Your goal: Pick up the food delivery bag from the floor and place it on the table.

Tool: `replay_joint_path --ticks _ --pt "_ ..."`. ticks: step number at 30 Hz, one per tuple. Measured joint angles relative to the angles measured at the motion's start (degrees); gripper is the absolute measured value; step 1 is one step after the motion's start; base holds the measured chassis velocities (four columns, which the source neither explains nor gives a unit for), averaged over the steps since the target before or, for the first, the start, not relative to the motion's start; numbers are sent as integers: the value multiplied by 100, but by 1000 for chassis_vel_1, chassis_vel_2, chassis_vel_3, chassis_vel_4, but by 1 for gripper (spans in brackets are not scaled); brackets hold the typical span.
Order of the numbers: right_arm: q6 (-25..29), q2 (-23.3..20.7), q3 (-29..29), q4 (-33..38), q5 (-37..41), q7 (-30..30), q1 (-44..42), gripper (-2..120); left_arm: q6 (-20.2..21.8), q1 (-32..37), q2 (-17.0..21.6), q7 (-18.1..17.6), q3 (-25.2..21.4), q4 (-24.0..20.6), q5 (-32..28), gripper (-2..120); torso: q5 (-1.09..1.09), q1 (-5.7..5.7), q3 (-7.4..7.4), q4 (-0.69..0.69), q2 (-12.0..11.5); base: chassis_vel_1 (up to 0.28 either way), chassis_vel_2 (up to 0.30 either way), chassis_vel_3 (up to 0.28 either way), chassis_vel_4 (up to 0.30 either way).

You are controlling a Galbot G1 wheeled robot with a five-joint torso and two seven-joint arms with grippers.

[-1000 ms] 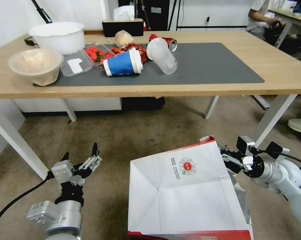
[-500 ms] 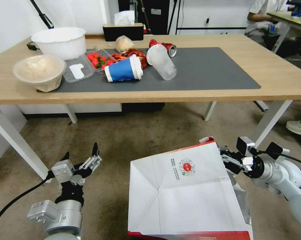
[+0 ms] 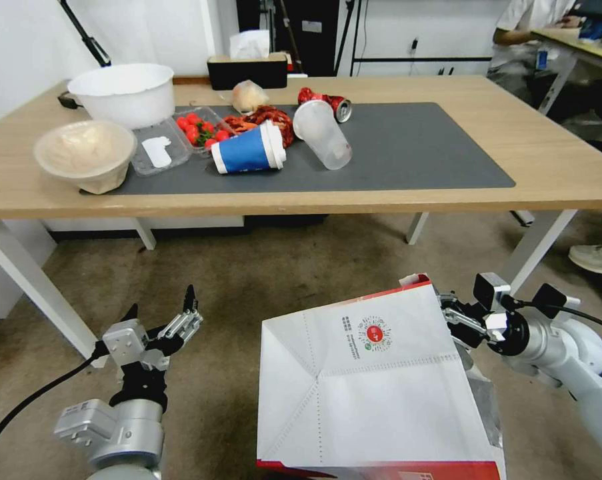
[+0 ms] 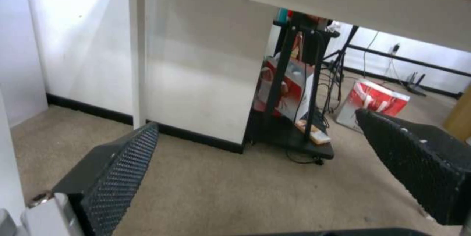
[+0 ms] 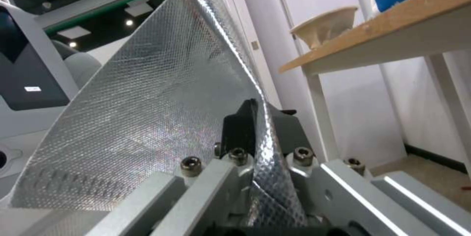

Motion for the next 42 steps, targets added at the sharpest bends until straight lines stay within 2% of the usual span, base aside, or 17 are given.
replay_joint_path --ticks 42 --pt "39 -47 27 6 -66 -71 -29 0 88 41 14 23 27 -47 41 100 0 352 621 0 973 0 0 0 0"
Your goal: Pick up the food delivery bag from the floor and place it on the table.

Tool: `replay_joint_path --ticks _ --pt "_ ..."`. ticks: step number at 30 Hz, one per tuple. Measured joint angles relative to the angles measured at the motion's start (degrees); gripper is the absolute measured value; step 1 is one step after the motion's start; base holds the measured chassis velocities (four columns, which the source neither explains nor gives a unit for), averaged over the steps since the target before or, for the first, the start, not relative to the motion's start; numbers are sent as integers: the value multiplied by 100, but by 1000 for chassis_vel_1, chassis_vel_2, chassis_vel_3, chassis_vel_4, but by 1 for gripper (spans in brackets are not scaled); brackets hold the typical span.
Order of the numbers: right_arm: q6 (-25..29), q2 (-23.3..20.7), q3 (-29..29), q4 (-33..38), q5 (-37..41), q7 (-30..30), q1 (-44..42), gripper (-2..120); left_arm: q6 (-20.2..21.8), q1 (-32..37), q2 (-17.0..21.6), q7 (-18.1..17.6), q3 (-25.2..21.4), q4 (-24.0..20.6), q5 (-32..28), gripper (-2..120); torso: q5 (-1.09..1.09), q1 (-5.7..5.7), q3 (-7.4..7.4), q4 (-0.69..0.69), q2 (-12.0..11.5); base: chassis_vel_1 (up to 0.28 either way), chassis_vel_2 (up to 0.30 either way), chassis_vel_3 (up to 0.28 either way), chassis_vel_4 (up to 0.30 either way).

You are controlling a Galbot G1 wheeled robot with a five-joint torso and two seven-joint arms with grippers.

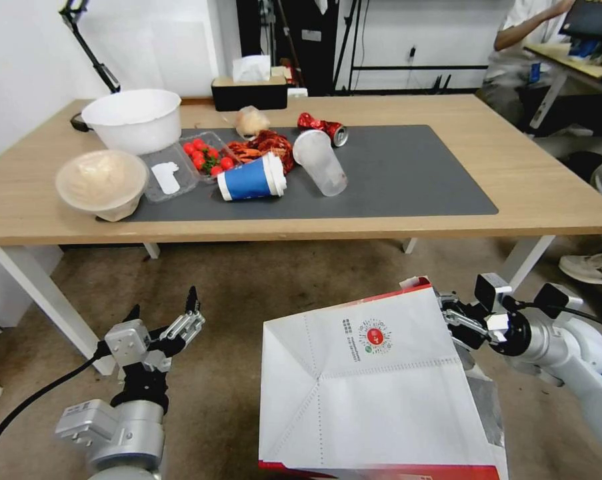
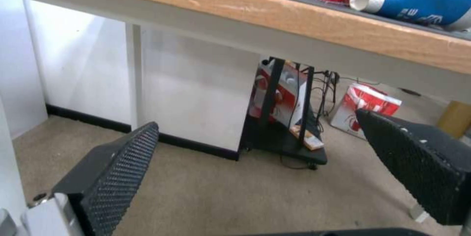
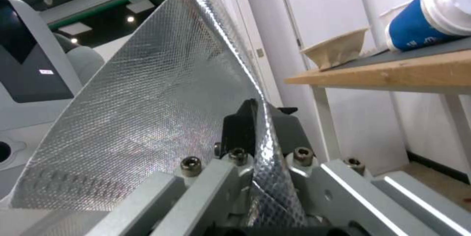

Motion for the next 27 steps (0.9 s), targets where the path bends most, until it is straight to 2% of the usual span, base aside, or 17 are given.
replay_joint_path --ticks 7,27 --pt "0 6 10 16 -8 -10 -11 0 5 2 5 7 -1 -28 -2 100 0 44 79 0 124 0 0 0 0" --pt "2 33 67 65 -22 -47 -42 0 30 43 28 22 -16 -85 2 100 0 258 398 0 657 0 0 0 0"
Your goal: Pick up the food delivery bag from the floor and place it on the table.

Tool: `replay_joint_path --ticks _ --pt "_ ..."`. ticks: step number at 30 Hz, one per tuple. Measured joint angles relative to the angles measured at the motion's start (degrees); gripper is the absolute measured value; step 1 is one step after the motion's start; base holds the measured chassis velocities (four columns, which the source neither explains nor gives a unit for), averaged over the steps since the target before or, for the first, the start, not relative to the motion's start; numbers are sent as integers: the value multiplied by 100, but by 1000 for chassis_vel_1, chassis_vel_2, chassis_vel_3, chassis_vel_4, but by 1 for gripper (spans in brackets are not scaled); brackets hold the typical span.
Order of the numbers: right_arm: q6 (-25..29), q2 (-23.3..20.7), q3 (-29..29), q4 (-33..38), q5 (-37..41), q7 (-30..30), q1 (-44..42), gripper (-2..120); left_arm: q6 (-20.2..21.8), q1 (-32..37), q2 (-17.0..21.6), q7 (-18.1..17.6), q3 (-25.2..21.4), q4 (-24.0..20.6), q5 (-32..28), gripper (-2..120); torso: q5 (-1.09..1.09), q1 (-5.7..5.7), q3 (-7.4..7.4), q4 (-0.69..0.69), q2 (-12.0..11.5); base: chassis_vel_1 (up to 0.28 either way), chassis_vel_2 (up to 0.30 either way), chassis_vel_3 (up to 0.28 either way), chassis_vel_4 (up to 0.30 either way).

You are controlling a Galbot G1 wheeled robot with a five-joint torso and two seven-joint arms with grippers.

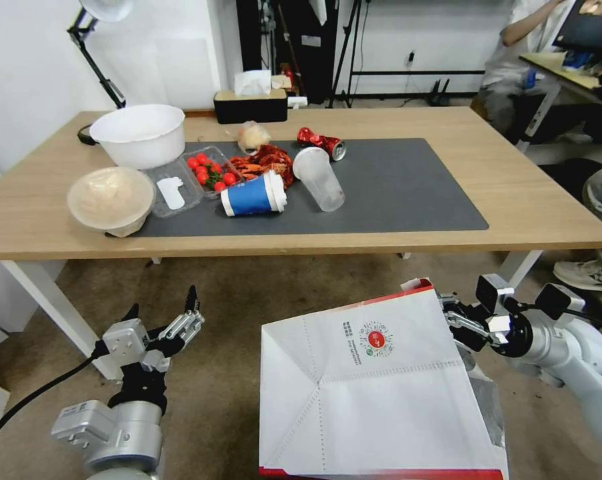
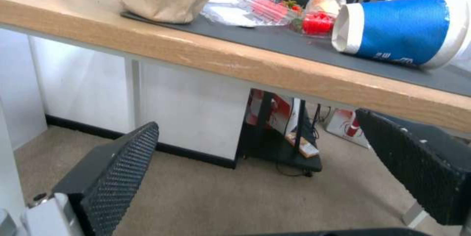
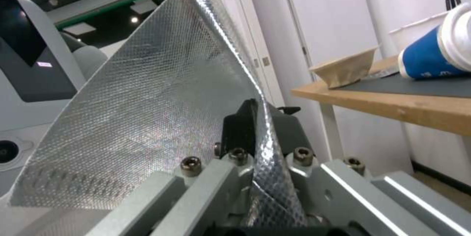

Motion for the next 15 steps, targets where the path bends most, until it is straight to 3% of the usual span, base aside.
replay_joint_path --ticks 15 --pt "-4 -19 27 33 14 -26 -9 0 8 5 -7 2 3 -14 -7 100 0 127 191 1 316 0 0 0 0"
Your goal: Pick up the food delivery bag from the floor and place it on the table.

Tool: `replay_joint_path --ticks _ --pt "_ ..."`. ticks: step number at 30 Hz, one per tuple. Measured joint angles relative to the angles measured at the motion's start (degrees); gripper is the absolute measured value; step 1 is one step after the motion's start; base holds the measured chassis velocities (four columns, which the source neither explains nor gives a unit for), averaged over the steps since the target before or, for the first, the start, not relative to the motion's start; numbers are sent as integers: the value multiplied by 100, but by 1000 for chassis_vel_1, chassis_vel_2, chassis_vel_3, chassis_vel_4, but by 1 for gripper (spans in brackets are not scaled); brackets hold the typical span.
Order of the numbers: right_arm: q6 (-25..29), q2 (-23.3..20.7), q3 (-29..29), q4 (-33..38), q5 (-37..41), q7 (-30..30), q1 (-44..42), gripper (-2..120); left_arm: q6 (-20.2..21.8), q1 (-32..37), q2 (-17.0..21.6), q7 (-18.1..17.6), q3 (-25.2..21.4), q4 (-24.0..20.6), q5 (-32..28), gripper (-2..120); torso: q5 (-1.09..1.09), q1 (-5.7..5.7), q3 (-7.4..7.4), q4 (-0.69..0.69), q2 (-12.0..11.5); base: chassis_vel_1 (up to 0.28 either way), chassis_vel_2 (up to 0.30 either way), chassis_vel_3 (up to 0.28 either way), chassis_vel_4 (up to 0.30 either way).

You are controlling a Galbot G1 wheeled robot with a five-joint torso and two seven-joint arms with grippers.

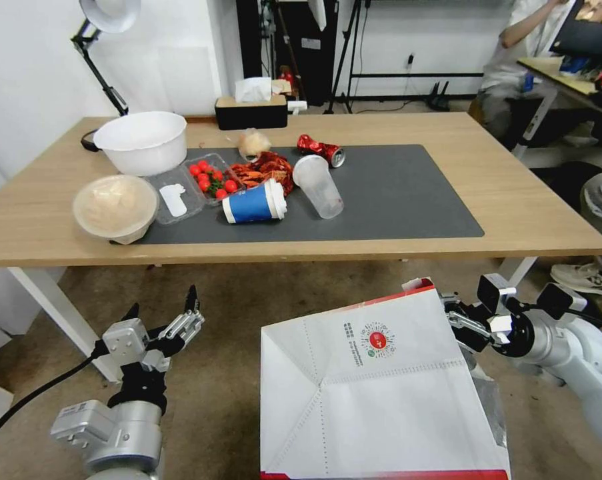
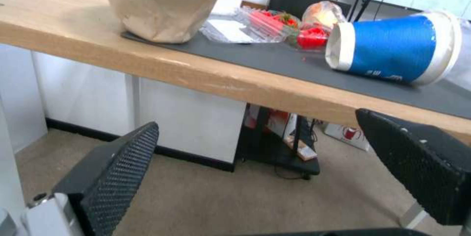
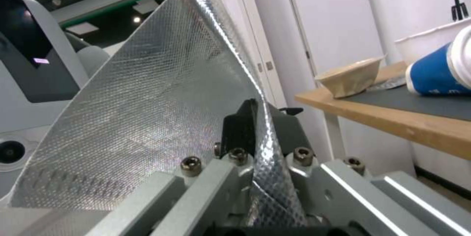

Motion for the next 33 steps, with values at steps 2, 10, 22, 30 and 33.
replay_joint_path --ticks 2,10,22,30,33 --pt "-1 -5 9 5 5 -4 -13 0 1 0 -4 0 4 -2 0 100 0 17 27 0 45 0 0 0 0" --pt "-5 -12 21 23 10 -15 -38 0 2 -3 0 -2 0 -14 -2 100 0 119 166 0 287 0 0 0 0" --pt "-11 -1 18 34 9 -16 -49 0 6 -6 31 -9 -6 -31 -27 100 0 240 337 -1 577 0 0 0 0" --pt "-12 1 20 41 7 -17 -53 0 6 6 7 -9 4 -32 -17 100 0 329 458 0 786 0 0 0 0" --pt "-12 5 21 42 7 -18 -53 0 6 8 29 -9 -1 -34 -17 100 0 363 505 0 867 0 0 0 0"
